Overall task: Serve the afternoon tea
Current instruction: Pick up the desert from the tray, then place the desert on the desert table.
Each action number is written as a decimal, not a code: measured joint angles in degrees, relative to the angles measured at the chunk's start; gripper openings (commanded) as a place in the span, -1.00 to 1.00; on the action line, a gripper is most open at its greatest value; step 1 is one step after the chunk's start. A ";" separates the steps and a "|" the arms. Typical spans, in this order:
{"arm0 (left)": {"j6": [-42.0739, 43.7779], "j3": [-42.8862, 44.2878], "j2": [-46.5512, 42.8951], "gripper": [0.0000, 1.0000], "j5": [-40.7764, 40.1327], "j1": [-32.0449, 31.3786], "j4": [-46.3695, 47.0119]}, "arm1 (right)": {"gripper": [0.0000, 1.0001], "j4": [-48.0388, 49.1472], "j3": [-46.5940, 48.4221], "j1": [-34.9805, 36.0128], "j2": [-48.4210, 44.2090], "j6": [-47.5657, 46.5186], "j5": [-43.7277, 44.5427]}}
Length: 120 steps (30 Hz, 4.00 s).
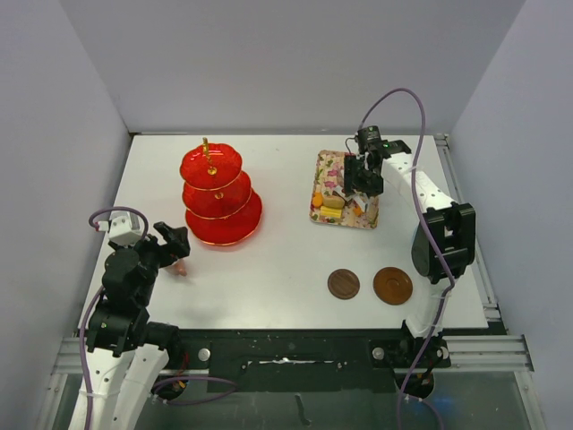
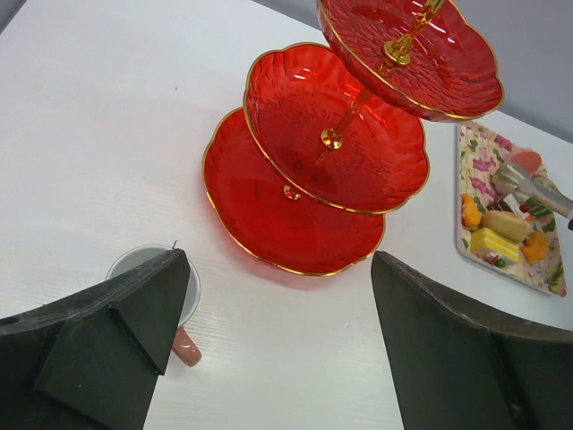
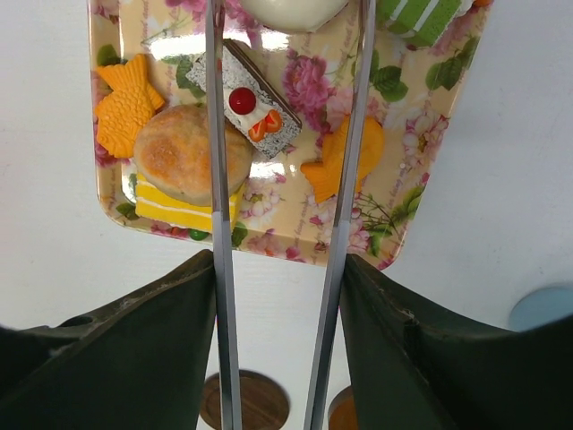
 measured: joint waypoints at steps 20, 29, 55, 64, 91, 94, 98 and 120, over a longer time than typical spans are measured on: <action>0.00 0.00 0.02 0.63 0.02 0.00 0.00 | -0.47 0.39 -0.07 -0.04 -0.04 0.04 0.31; 0.00 0.00 0.02 0.63 0.02 0.00 -0.02 | -0.49 1.86 -1.25 0.02 -3.63 0.31 1.16; 0.00 0.00 0.02 0.63 -0.04 0.02 -0.02 | -0.48 5.57 -10.43 15.50 -16.81 5.99 -2.12; -0.02 0.00 0.07 0.63 -0.35 0.02 -0.02 | -0.48 7.32 -11.91 23.78 -18.32 9.44 -2.16; -1.70 0.00 0.13 0.63 -5.07 0.20 -0.11 | -0.48 9.84 -5.14 41.38 -5.73 14.49 -1.11; -1.70 0.00 0.13 0.63 -5.22 0.31 -0.11 | -0.47 10.25 -2.03 41.97 -3.13 14.51 -0.96; -1.70 0.00 0.11 0.63 -5.29 0.35 -0.11 | -0.47 10.67 1.64 42.40 0.24 14.64 -0.92; -1.92 0.00 -0.33 0.63 -6.69 0.37 -0.20 | -0.43 15.39 10.54 46.16 12.31 19.54 7.39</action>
